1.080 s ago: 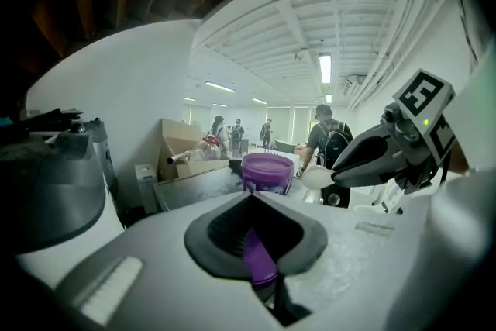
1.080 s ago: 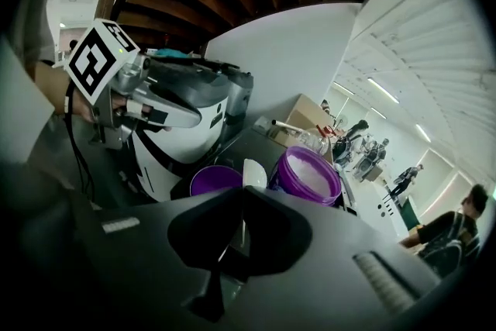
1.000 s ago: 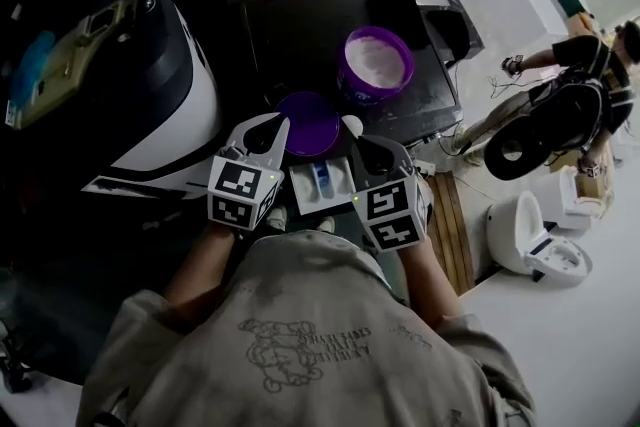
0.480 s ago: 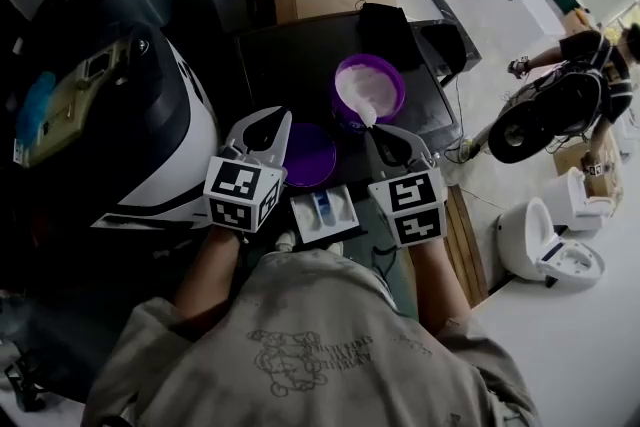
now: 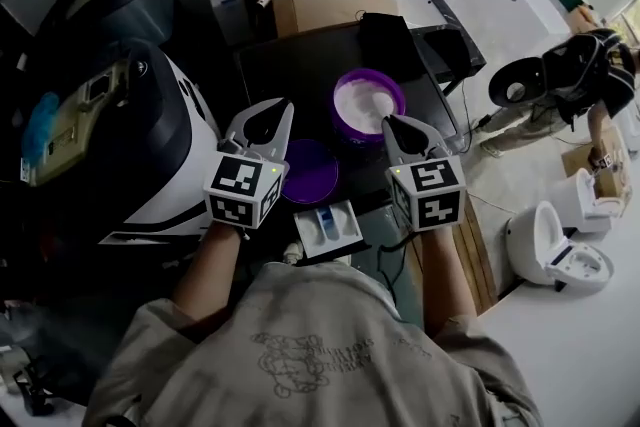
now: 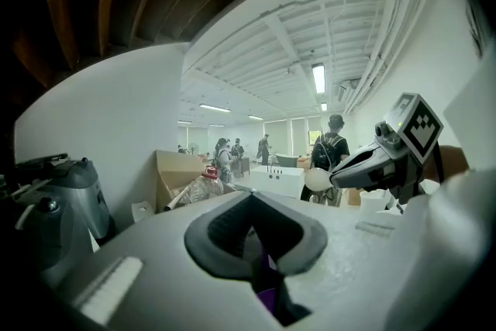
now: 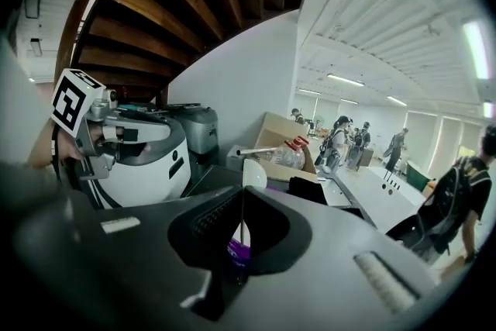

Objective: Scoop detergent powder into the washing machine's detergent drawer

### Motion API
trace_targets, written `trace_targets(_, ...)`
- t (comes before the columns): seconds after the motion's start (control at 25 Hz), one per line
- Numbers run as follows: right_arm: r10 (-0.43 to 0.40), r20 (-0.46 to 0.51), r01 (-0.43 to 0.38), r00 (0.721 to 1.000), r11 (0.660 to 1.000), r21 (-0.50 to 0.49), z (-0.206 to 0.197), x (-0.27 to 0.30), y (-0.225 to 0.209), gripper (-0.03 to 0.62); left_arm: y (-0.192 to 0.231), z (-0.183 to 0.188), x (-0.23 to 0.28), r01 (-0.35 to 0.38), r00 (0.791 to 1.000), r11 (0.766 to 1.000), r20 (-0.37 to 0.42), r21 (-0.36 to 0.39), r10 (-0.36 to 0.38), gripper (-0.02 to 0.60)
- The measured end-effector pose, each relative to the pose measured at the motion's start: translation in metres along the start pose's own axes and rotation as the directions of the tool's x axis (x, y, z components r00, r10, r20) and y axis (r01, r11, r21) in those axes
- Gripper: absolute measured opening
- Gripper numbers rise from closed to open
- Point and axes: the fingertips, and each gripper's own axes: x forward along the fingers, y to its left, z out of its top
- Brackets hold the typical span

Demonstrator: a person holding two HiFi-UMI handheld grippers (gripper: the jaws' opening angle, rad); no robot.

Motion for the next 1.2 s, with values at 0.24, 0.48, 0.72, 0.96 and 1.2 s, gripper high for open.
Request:
trace_targets(0.24, -0.013, -0.033, 0.014, 0.999, 0.999, 0.039, -0.012, 0.013, -0.02, 0.035, 0.004, 0.001, 0.005, -0.001, 1.0, 1.0, -0.016, 0.013, 0.002, 0.002)
trace_targets(0.48, -0.031, -0.017, 0.032, 0.999, 0.994, 0.1, -0.018, 0.02, -0.039, 0.035, 0.003, 0.002, 0.011, 0.004, 1.0, 0.999, -0.03, 0.053, -0.002, 0.002)
trace_targets(0.72, -0.025, 0.002, 0.025, 1.0, 0.992, 0.128, -0.019, 0.02, -0.05, 0.035, -0.004, -0.005, 0.012, 0.006, 0.998, 0.999, -0.066, 0.054, -0.003, 0.002)
trace_targets(0.96, -0.002, 0.032, -0.003, 0.999, 0.985, 0.17, -0.021, 0.02, -0.054, 0.035, -0.007, -0.008, 0.013, -0.002, 0.998, 0.999, -0.065, 0.051, 0.005, 0.001)
trace_targets(1.2, 0.012, -0.002, -0.012, 1.0, 0.982, 0.19, -0.032, 0.018, -0.06, 0.034, -0.012, -0.007, 0.01, -0.016, 0.998, 0.999, -0.064, 0.046, 0.019, 0.002)
